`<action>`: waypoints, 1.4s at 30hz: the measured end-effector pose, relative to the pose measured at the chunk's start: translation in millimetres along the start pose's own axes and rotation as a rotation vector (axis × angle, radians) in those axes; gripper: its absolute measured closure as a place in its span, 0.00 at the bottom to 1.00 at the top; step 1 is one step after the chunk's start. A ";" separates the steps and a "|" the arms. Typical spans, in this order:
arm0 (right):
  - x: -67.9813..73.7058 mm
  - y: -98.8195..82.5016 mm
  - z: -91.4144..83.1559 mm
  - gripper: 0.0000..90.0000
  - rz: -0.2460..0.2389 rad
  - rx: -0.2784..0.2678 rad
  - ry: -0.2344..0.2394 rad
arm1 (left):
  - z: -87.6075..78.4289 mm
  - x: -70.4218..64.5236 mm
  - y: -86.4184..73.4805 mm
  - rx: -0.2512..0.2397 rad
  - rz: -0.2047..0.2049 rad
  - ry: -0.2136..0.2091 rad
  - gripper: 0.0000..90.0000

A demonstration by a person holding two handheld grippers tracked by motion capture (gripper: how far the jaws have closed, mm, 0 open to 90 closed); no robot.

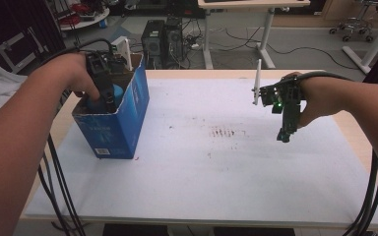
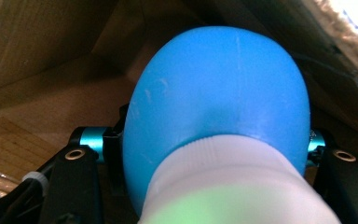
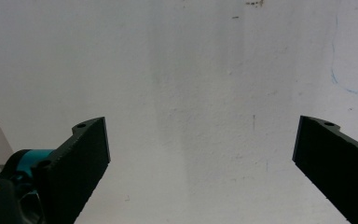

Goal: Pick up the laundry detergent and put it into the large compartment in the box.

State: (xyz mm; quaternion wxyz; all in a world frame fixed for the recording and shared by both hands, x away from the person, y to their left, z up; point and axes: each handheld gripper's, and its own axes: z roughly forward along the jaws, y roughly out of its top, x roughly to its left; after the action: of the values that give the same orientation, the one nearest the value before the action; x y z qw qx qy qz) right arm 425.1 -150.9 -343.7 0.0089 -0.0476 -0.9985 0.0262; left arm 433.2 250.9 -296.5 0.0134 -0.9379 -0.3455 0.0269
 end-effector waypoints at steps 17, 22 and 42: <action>0.2 -1.3 -0.9 0.03 0.000 -0.002 -0.005 | -19.6 -2.1 -7.7 -0.024 -0.023 -0.013 0.31; 0.7 -0.5 -1.2 0.03 -0.003 -0.004 -0.007 | -29.5 -3.3 -8.6 -0.017 -0.024 0.002 0.27; 0.9 -0.7 -2.8 0.03 0.002 -0.011 -0.006 | -75.0 -24.6 -17.2 -0.045 0.056 0.032 0.13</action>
State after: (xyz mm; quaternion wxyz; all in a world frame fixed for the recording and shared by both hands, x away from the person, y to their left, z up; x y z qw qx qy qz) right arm 424.2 -151.4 -340.9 0.0055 -0.0488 -0.9986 0.0209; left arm 407.9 247.6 -219.9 -0.0031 -0.9476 -0.3194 0.0043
